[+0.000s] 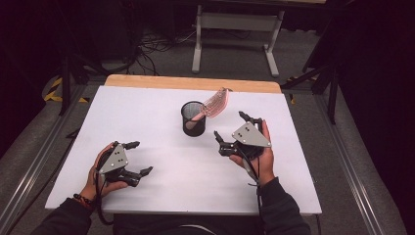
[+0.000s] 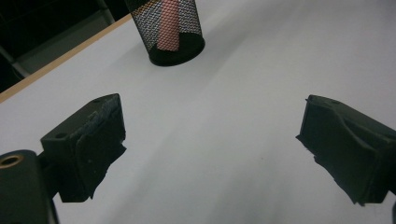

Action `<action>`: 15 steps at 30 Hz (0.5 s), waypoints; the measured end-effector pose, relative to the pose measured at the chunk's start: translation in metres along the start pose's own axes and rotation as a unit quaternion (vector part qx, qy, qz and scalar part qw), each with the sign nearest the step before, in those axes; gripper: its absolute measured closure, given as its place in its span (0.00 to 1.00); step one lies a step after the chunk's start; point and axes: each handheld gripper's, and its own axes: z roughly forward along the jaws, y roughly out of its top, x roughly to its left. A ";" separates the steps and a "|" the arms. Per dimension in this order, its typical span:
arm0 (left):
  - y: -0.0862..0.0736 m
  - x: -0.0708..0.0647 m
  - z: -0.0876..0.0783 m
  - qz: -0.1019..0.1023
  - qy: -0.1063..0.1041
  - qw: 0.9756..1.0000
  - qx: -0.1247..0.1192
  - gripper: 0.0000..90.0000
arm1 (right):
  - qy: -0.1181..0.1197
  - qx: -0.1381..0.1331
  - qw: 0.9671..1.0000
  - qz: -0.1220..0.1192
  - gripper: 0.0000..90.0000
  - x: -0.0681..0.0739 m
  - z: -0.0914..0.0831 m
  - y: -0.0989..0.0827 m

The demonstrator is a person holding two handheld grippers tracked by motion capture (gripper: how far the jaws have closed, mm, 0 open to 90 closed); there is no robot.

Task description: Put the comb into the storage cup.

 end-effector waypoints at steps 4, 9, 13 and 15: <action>0.000 0.000 0.000 0.004 0.001 1.000 0.001 0.09 | -0.002 0.001 1.000 -0.002 0.08 -0.001 -0.004 -0.002; 0.000 0.000 0.000 0.004 0.001 1.000 0.000 0.09 | 0.008 0.002 1.000 0.006 0.08 0.000 -0.007 -0.006; 0.000 0.000 0.000 0.004 -0.001 1.000 0.000 0.09 | 0.009 0.002 1.000 0.003 0.08 0.002 -0.009 -0.007; 0.000 0.000 0.000 0.004 0.000 1.000 0.001 0.09 | 0.012 0.003 1.000 0.002 0.08 0.002 -0.010 -0.007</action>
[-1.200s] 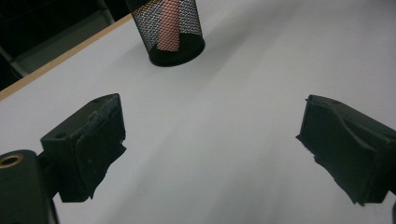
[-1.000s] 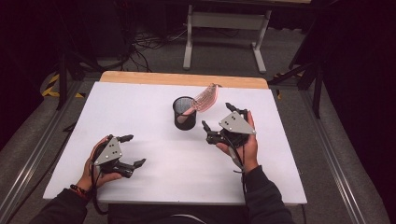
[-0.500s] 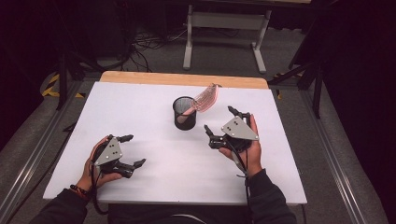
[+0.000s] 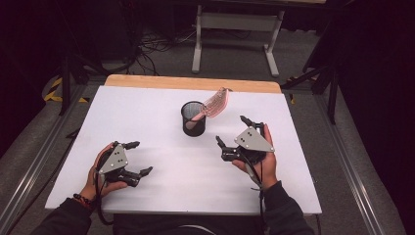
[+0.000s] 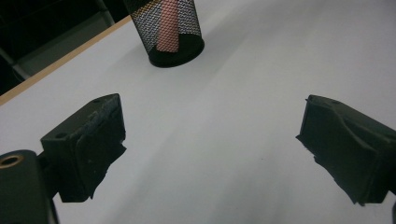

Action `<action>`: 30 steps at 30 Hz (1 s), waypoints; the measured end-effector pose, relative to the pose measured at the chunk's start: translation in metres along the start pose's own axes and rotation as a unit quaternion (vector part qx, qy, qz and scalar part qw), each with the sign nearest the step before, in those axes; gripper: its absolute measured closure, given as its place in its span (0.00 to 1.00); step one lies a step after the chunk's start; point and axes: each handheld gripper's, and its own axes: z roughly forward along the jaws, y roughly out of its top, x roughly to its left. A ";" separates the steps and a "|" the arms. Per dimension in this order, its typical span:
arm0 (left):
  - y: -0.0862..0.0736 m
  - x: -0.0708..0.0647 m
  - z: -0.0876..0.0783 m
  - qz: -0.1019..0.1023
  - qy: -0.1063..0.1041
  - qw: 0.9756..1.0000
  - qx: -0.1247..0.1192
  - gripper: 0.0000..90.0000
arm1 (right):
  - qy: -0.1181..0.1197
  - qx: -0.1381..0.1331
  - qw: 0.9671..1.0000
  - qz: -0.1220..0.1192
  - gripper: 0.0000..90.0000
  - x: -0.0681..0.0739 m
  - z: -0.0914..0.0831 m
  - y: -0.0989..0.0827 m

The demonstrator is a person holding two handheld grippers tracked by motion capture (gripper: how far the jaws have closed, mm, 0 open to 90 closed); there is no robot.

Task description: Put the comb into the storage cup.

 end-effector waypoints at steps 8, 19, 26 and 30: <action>0.000 0.000 0.000 0.001 -0.003 1.000 0.001 0.09 | -0.002 0.000 1.000 -0.008 0.08 0.001 -0.006 -0.004; 0.000 0.000 0.001 0.000 -0.005 1.000 0.003 0.08 | -0.009 0.001 1.000 -0.022 0.08 0.000 -0.015 -0.012; 0.000 0.000 0.001 0.001 -0.005 1.000 0.003 0.08 | -0.013 0.004 0.999 -0.039 0.07 0.001 -0.020 -0.018; 0.000 0.000 0.001 0.002 -0.005 1.000 0.003 0.08 | -0.008 0.002 0.999 -0.044 0.07 0.003 -0.023 -0.022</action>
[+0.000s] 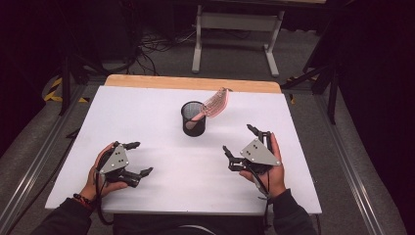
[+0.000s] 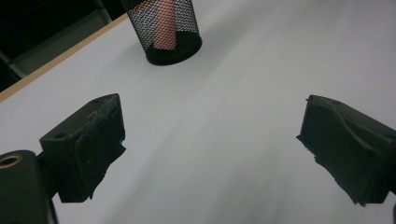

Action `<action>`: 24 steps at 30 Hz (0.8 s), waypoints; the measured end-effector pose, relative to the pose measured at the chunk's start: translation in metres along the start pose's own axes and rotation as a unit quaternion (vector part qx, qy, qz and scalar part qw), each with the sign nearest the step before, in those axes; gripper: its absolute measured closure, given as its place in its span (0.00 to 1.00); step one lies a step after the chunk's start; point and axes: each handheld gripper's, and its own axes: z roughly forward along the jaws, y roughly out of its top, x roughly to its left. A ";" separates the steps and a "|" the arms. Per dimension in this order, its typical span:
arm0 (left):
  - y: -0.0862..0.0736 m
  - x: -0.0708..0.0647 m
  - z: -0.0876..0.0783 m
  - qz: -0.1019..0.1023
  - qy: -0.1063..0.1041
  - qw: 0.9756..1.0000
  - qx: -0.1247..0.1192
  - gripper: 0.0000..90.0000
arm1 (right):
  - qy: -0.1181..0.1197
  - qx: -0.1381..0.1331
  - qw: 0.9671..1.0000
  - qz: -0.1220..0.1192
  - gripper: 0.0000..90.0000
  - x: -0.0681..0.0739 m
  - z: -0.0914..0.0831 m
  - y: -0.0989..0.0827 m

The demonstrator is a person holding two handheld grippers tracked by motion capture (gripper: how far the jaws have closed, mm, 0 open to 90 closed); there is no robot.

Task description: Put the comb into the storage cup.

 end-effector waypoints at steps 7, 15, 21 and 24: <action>0.000 0.000 0.000 0.000 -0.001 1.000 0.001 0.08 | 0.005 -0.004 1.000 -0.002 0.07 0.001 -0.004 -0.005; 0.000 0.000 0.000 0.000 0.000 1.000 0.001 0.08 | 0.005 -0.006 1.000 -0.005 0.07 0.002 -0.011 -0.011; 0.000 -0.001 0.000 0.002 0.001 1.000 0.002 0.08 | 0.002 -0.002 1.000 -0.007 0.07 0.003 -0.015 -0.017; 0.000 -0.001 0.000 0.001 0.000 1.000 0.003 0.08 | 0.002 0.001 1.000 -0.008 0.07 0.003 -0.016 -0.020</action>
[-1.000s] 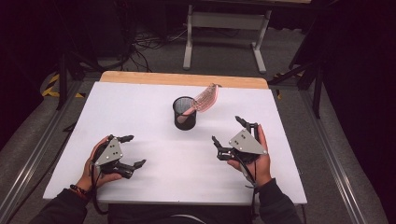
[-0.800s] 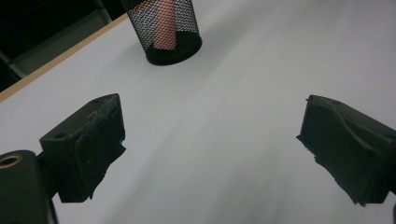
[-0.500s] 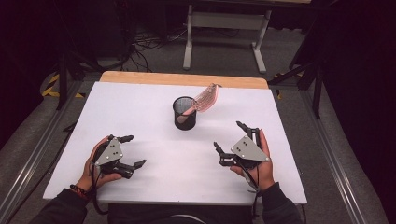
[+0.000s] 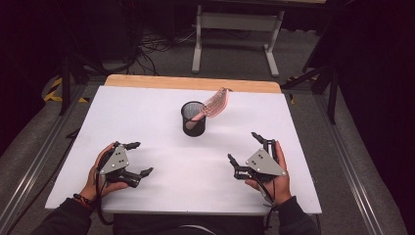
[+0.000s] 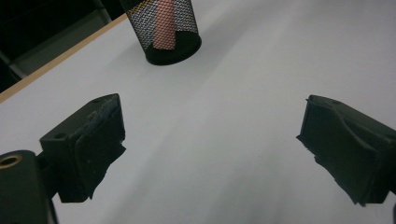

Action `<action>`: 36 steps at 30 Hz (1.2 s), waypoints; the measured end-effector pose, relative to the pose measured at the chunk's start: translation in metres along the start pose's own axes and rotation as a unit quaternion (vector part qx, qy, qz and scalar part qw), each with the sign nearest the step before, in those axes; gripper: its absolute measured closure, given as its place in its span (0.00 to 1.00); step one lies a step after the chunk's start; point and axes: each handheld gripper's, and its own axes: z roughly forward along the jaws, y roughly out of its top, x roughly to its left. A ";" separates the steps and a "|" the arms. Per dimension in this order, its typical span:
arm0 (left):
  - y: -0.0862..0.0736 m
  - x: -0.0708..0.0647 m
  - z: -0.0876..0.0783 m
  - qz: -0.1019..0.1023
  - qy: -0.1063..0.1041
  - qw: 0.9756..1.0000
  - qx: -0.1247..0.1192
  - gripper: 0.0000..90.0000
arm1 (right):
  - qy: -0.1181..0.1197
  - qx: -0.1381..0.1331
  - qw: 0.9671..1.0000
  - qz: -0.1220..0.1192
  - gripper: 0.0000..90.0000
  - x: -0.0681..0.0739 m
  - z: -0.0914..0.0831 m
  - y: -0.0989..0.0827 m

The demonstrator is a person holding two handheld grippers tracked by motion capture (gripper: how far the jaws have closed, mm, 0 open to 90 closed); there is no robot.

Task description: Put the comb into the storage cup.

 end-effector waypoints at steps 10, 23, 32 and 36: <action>0.000 -0.001 -0.001 0.002 0.002 1.000 -0.002 0.08 | 0.008 0.008 1.000 0.010 0.07 0.003 -0.007 -0.011; 0.001 -0.001 -0.001 0.004 0.000 1.000 -0.001 0.08 | 0.011 0.026 1.000 0.007 0.06 0.005 -0.014 -0.032; 0.001 0.000 -0.001 0.002 0.000 1.000 -0.004 0.08 | 0.017 0.036 0.999 0.016 0.06 0.004 -0.014 -0.048; 0.001 0.000 -0.001 0.001 0.000 1.000 -0.005 0.08 | 0.024 0.038 0.999 0.029 0.06 0.003 -0.015 -0.054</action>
